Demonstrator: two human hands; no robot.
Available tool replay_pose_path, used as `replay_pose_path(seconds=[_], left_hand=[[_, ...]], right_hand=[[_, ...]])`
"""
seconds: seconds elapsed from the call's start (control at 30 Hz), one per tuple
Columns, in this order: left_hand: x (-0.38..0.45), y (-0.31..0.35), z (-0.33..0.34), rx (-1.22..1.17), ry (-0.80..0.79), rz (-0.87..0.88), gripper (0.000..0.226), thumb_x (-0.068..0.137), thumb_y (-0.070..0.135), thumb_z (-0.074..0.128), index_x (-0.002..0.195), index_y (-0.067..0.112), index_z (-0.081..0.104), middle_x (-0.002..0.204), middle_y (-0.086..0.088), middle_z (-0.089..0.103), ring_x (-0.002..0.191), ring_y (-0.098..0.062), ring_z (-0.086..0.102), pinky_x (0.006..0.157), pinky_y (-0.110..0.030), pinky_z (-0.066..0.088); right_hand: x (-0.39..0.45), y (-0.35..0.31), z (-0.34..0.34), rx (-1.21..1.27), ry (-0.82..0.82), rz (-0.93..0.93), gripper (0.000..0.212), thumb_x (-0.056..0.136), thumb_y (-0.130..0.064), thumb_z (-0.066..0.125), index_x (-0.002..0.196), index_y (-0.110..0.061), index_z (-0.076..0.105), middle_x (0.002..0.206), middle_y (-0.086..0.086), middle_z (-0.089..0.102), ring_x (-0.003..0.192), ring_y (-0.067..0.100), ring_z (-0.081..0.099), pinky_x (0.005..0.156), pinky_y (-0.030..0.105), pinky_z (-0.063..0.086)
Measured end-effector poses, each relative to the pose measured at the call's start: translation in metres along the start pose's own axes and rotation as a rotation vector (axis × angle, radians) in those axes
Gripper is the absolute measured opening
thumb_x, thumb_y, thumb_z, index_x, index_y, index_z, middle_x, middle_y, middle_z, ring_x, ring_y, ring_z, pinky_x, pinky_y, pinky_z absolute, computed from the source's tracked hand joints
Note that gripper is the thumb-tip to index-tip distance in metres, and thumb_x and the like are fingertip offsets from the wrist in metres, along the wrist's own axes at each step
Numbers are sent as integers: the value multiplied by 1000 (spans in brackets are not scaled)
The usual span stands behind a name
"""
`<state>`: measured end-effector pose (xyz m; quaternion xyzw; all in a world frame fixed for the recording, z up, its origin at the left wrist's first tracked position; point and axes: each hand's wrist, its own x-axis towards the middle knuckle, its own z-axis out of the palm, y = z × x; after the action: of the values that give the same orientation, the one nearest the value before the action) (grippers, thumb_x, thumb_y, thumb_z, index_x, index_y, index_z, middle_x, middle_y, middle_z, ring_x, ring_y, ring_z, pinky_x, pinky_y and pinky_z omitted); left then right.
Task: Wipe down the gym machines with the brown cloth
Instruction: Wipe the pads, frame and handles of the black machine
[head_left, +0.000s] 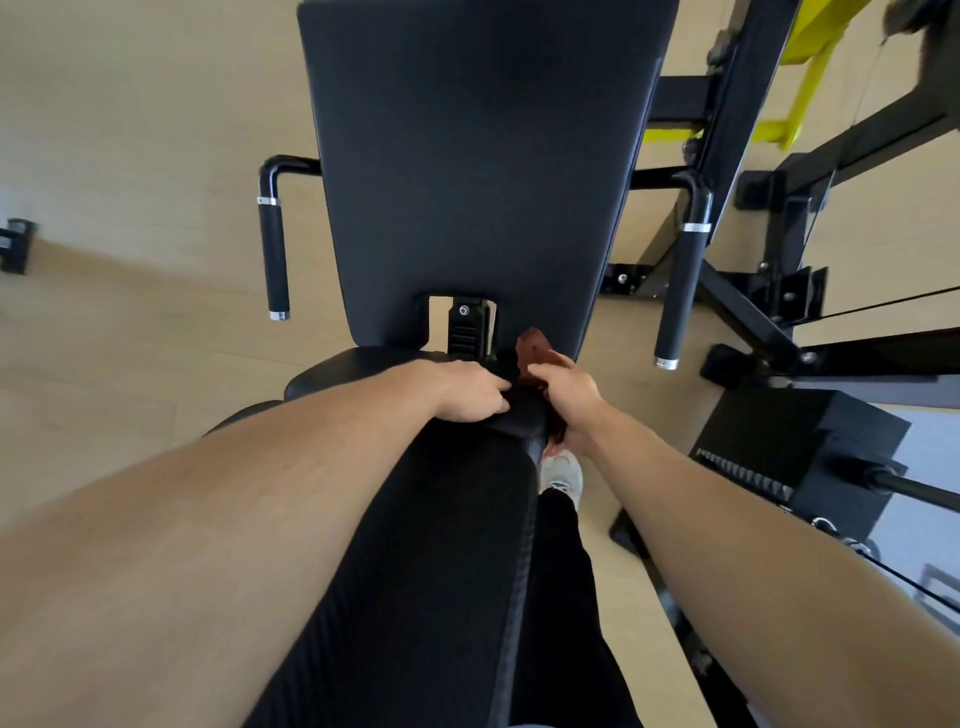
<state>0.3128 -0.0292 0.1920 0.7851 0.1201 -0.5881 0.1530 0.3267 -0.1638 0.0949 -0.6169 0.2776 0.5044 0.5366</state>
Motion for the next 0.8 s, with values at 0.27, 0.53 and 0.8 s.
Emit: replay_pose_path(seconds=[0.27,0.53,0.8], left_hand=[[-3,-15,5,-80,52,14,43,101,35,46,142,24,54,148,-7,50,131,-28,49,103,-35,38],[-18,-47,3,-120,162,-43,50,100,45,51,147,25,50,156,-2,42,141,-24,40,115,-36,33],[-71,-111,-2,-74,90,-243,55,104,46,44,152,19,42,159,-4,36,146,-25,33,119,-38,26]], right_hand=[[-92,-8,-3,-507,-133,-258,32,95,-9,50,106,-32,68,100,-8,67,92,11,62,78,25,50],[-27,-23,8,-714,-106,-304,24,91,-33,55,108,-34,72,109,-5,70,109,21,63,90,32,46],[-48,-32,17,-899,-152,-329,29,89,-41,47,113,-45,63,104,-6,69,99,20,66,89,41,57]])
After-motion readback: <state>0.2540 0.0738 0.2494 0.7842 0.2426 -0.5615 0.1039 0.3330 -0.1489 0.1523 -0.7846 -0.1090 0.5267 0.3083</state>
